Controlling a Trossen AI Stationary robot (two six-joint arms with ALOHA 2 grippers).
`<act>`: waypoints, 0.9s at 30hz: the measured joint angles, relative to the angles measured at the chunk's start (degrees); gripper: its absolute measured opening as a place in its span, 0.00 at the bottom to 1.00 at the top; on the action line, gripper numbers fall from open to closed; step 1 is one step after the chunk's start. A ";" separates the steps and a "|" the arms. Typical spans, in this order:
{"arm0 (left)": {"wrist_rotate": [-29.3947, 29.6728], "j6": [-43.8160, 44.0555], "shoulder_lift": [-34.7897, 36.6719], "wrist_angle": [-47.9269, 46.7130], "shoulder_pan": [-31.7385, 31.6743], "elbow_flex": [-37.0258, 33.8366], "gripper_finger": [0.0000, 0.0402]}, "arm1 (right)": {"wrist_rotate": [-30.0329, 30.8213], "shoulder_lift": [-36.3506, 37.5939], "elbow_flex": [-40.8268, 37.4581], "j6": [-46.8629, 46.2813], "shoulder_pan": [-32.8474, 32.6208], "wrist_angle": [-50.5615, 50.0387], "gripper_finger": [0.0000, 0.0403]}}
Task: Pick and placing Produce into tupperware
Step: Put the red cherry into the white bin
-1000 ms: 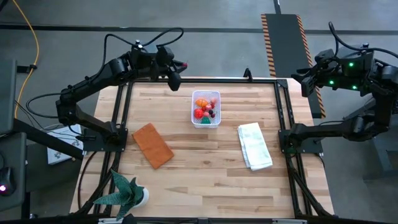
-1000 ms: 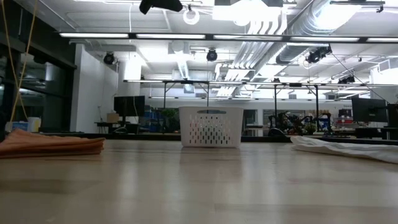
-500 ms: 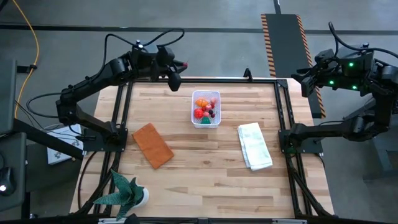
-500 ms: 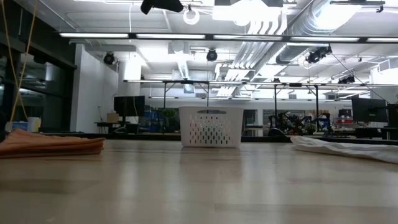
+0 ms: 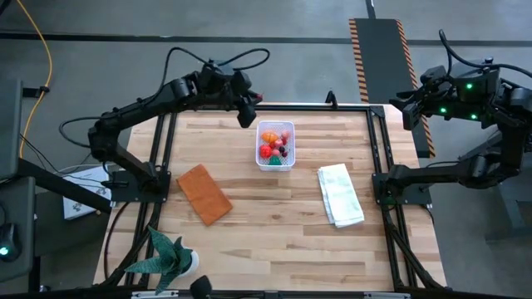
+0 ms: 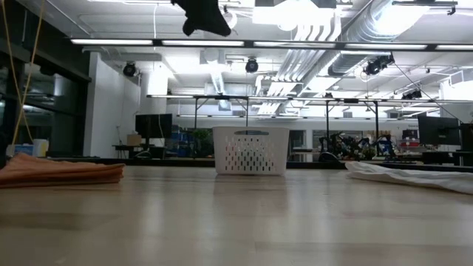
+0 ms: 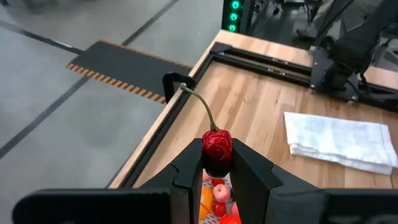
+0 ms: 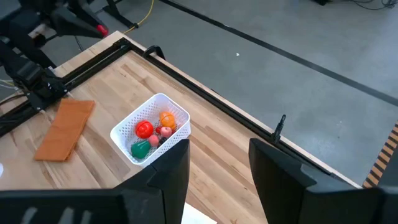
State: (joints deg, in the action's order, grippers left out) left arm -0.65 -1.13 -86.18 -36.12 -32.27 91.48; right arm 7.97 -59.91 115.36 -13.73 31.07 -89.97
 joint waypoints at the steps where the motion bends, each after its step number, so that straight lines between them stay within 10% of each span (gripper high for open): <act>1: -0.26 -0.02 -0.46 0.02 0.00 0.00 0.16 | 0.00 0.00 0.01 0.29 0.02 0.00 0.39; 14: -2.62 -0.10 -5.91 -0.59 0.00 1.70 0.16 | 0.00 -0.01 -0.01 2.24 0.02 -0.02 0.39; 27: -3.45 -3.07 -17.19 -14.92 0.00 21.56 0.16 | 0.00 -0.01 -0.01 3.59 0.02 -0.03 0.39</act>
State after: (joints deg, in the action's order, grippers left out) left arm -4.10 -4.20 -103.37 -51.04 -32.27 113.04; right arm 7.97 -59.92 115.35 -10.14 31.09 -90.00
